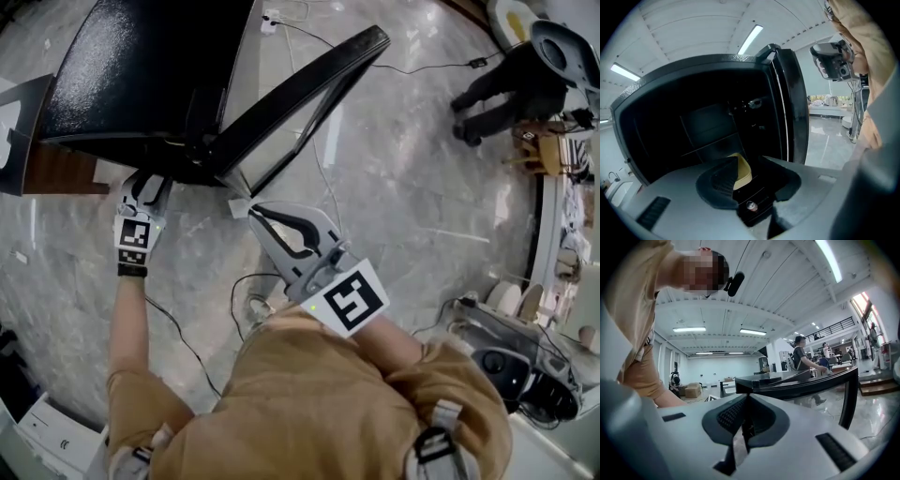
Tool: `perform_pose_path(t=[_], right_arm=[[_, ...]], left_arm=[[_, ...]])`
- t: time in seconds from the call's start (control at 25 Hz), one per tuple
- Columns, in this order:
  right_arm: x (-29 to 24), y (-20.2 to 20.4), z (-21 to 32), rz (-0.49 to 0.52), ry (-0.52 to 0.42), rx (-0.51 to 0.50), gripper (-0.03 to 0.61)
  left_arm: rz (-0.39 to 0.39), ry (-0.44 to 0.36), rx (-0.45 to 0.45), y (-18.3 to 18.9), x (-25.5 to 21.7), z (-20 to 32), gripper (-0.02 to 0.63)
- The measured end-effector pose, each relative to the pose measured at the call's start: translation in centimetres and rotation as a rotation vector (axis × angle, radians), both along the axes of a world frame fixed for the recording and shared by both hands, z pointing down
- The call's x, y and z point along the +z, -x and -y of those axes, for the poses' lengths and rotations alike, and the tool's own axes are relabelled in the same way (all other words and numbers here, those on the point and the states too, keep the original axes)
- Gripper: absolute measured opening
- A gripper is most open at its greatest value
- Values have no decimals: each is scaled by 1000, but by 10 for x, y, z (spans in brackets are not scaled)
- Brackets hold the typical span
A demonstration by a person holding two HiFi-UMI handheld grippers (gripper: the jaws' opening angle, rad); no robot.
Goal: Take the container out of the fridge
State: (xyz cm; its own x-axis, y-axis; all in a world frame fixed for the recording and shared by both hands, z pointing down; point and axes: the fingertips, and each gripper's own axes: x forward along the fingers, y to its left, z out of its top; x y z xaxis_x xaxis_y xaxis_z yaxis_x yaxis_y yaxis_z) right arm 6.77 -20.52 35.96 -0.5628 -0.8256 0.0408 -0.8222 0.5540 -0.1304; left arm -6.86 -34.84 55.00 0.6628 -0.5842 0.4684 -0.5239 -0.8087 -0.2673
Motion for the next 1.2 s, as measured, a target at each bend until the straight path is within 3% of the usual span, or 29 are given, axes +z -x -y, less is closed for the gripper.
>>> perform_pose_path(t=[0.44, 0.68, 1.2], right_arm=[[25, 17, 13, -1, 38, -20, 6], [46, 0, 30, 12, 79, -45, 6], [79, 10, 47, 1, 150, -62, 6]], left_arm=[[95, 35, 31, 8, 56, 33, 124], [149, 45, 55, -20, 87, 66, 127], [289, 28, 141, -22, 139, 103, 137]])
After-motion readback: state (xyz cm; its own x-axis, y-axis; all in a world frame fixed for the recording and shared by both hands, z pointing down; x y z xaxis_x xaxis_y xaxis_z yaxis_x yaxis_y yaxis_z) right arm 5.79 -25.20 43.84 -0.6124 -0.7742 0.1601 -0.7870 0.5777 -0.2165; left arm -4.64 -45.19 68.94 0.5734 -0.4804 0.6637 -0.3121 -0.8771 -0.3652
